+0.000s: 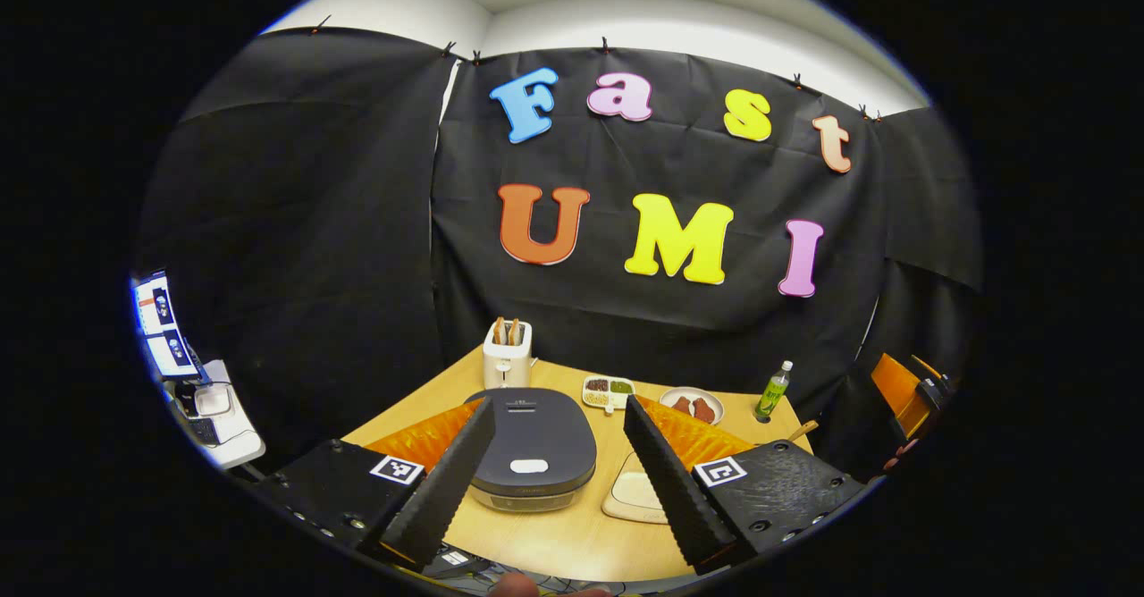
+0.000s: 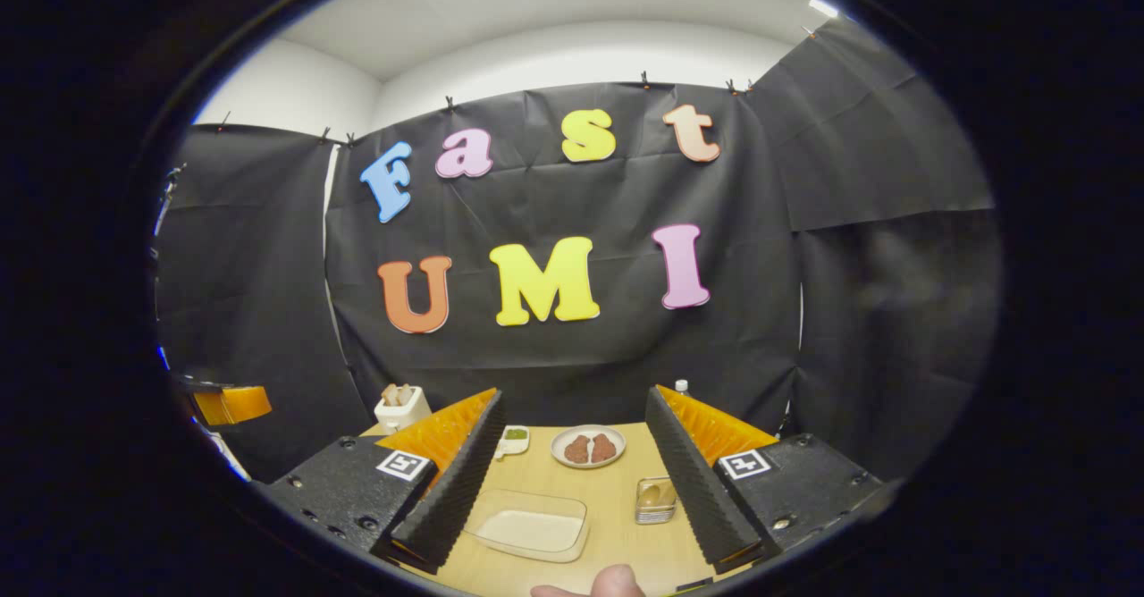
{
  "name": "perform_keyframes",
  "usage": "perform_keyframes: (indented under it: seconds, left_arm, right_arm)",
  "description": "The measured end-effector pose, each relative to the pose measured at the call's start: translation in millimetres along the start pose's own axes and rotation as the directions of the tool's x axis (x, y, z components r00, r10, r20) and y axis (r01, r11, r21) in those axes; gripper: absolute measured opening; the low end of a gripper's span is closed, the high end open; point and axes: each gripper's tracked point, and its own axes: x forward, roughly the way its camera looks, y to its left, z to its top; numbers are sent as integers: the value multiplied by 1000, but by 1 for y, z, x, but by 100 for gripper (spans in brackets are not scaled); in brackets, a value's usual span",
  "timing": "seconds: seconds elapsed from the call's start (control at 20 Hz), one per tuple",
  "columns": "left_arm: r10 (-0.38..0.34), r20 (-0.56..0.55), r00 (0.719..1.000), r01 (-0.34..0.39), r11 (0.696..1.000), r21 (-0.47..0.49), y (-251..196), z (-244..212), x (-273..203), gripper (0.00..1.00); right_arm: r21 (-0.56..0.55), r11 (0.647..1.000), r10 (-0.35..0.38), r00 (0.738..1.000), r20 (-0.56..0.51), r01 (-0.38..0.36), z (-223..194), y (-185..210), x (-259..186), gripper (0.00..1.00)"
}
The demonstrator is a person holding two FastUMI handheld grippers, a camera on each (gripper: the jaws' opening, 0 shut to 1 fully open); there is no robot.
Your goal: Close the left gripper, press the button to open the rice cooker; take a wooden spoon from the chopstick holder with the right hand, scoop a spoonful of rice and pour it into the rice cooker, then put the wooden spoon back into the chopstick holder.
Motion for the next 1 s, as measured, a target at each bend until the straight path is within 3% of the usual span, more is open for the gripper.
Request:
perform_keyframes:
  seconds: [0.1,0.15,0.2,0.25,0.45,0.55,0.7,0.8,0.85,0.95,1.0]
  left_arm:
    - [1,-66,998,0,1000,2,0,-15,11,95]
    - [-1,-106,994,1,1000,-2,3,-24,16,100]
    - [4,-142,990,-4,1000,-2,7,-31,22,91]
    - [18,-182,983,-18,1000,3,12,-39,27,89]
    - [-2,-315,949,-8,1000,-30,11,-60,52,64]
    - [-17,-398,917,-7,998,-58,11,-76,64,54]
    - [-66,-503,862,23,996,-92,7,-98,77,30]
    - [-66,-556,828,5,994,-111,12,-109,85,31]
    - [-62,-569,820,-8,993,-119,18,-112,95,47]
    - [-78,-608,790,-41,983,-179,17,-123,108,0]
    - [-74,-622,780,-58,980,-189,23,-128,109,6]
  right_arm:
    - [-6,1000,8,1000,-21,-8,-8,-6,7,100]
    - [-8,1000,11,1000,-27,-11,-12,-9,10,100]
    - [-11,1000,11,999,-32,-12,-15,-12,14,100]
    - [-13,1000,13,999,-40,-14,-20,-15,17,100]
    - [4,1000,20,997,-69,-20,-32,-26,34,100]
    - [9,1000,25,996,-84,-24,-38,-31,42,100]
    - [0,1000,12,995,-95,-12,-45,-42,52,100]
    - [8,1000,-2,995,-101,3,-47,-51,57,100]
    - [14,1000,-9,994,-107,10,-51,-56,59,100]
    - [19,1000,-22,992,-122,24,-57,-64,61,100]
    - [16,999,-28,991,-127,30,-59,-68,62,100]
